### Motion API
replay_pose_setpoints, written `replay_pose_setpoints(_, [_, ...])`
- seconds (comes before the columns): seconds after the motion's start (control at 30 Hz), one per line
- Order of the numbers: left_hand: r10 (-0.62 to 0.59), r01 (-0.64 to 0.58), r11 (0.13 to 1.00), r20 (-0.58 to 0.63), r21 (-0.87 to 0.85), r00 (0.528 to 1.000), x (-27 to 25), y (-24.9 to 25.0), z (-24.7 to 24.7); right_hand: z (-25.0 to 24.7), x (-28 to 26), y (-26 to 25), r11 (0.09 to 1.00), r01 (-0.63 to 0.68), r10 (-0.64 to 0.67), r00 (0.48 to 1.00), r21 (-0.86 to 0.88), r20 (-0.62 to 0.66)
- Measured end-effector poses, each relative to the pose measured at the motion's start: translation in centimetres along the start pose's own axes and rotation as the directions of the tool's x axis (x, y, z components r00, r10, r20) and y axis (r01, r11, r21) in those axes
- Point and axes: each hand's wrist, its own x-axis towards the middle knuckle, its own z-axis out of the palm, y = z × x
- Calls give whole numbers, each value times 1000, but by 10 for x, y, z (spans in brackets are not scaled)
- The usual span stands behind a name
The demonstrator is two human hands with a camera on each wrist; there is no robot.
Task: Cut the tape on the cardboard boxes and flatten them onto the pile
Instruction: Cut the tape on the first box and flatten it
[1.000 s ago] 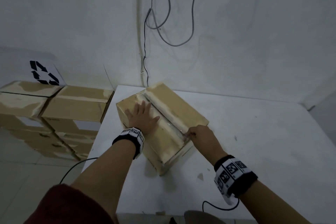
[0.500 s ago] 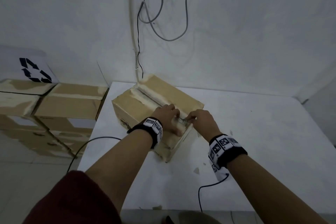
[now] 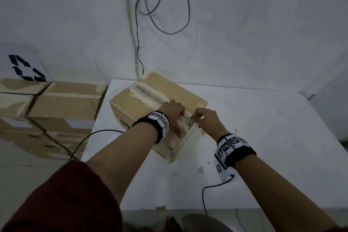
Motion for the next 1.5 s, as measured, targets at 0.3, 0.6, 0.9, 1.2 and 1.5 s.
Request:
replay_pose_setpoints(0.3, [-36, 37, 999, 63, -15, 997, -6, 4, 0, -1, -11, 14, 962, -77, 70, 997, 261, 36])
replay_pose_setpoints(0.6, [-51, 51, 999, 119, -2, 992, -8, 14, -8, -6, -28, 22, 880, -278, 162, 937, 385, 309])
replay_pose_setpoints(0.9, [76, -122, 970, 217, 209, 973, -22, 24, -17, -21, -22, 39, 886, -57, 195, 947, 461, -257])
replay_pose_setpoints(1.2, [-170, 160, 984, 172, 72, 970, -34, 26, -13, 15, -28, 33, 883, -13, 122, 972, 469, -203])
replay_pose_setpoints(1.5, [-466, 458, 706, 134, -540, 875, -30, 46, 16, 16, -36, 41, 905, 105, -13, 975, 412, -220])
